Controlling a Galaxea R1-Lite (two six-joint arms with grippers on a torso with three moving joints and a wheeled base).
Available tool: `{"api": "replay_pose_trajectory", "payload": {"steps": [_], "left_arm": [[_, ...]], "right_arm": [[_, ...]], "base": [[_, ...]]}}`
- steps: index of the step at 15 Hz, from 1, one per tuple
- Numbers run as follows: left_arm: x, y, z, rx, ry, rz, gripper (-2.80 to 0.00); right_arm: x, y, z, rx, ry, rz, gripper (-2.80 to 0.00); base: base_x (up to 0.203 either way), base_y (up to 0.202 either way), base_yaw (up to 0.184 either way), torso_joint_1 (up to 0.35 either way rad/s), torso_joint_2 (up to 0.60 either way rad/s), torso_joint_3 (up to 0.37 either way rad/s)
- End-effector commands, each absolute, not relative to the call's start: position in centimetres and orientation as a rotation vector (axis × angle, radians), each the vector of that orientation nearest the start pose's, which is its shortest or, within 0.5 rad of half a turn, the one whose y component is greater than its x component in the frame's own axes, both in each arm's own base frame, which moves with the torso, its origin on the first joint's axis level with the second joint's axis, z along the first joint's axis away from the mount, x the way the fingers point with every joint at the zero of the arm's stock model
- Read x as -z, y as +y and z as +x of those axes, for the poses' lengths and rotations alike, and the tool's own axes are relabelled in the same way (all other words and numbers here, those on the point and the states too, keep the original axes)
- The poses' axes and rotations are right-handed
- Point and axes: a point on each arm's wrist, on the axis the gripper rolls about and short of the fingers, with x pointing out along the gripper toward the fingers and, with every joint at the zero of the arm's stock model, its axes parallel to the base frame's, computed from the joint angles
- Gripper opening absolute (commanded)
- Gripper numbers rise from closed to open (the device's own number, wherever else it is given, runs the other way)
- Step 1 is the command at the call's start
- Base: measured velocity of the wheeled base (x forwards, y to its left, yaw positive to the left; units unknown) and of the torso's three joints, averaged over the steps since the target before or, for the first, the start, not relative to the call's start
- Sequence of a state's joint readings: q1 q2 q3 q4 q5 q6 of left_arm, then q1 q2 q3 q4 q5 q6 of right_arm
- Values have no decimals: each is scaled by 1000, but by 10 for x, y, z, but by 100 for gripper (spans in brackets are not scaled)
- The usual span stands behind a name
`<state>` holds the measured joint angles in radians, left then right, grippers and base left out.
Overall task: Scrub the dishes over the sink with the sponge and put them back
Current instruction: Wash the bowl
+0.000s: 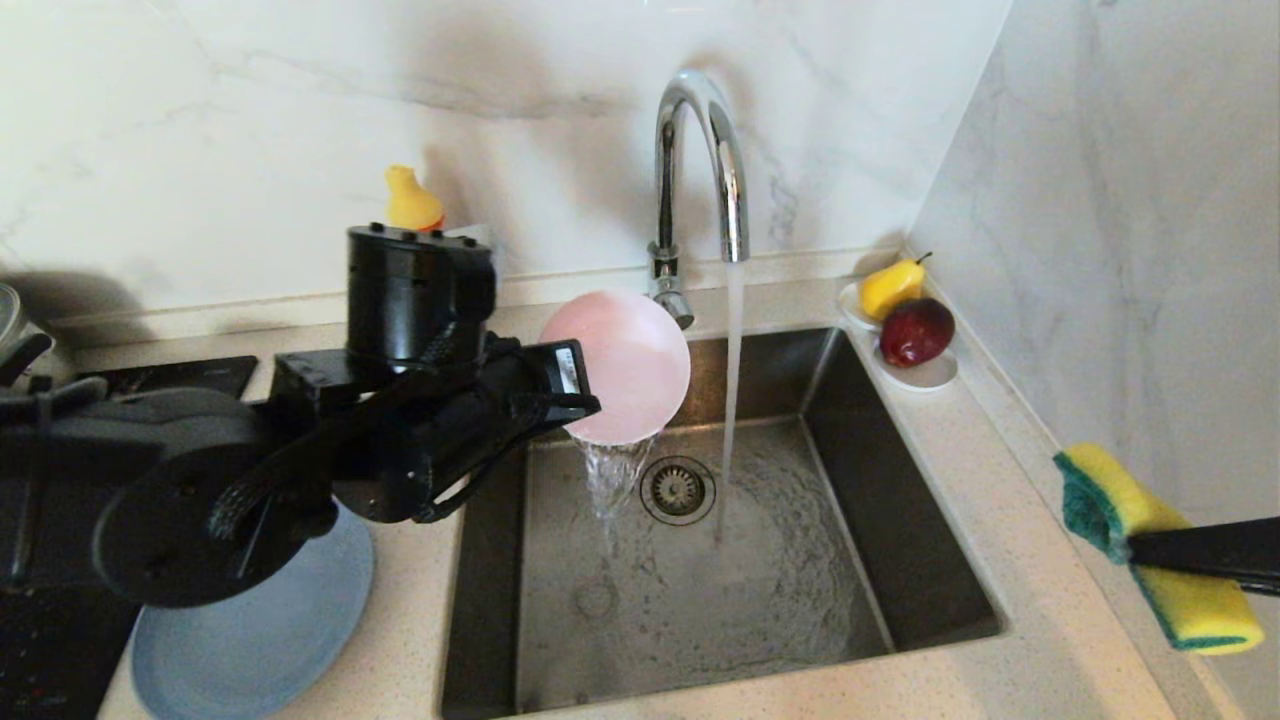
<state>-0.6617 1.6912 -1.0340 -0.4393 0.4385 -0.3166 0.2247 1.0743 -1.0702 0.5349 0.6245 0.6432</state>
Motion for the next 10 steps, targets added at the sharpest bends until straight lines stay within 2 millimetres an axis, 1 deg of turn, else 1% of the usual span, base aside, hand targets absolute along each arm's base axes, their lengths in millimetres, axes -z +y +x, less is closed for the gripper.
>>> {"api": "replay_pose_trajectory", "payload": {"steps": [1, 3, 4, 8, 10], "left_arm": [[-249, -175, 239, 255, -3, -299, -280], [-259, -167, 228, 321, -89, -326, -280], [-260, -165, 224, 346, -123, -307, -280], [-268, -159, 215, 394, -296, -274, -280], [-270, -155, 213, 426, -376, -291, -280]], "right_arm": [[-281, 40, 114, -622, 820, 706, -280], [-279, 41, 117, -623, 834, 707, -280], [-279, 41, 118, -631, 840, 710, -280], [-277, 43, 124, -637, 854, 713, -280], [-276, 43, 125, -637, 860, 713, -280]], "base": [[0, 0, 0, 0, 0, 0], [0, 0, 0, 0, 0, 0], [0, 0, 0, 0, 0, 0], [0, 0, 0, 0, 0, 0], [0, 0, 0, 0, 0, 0]]}}
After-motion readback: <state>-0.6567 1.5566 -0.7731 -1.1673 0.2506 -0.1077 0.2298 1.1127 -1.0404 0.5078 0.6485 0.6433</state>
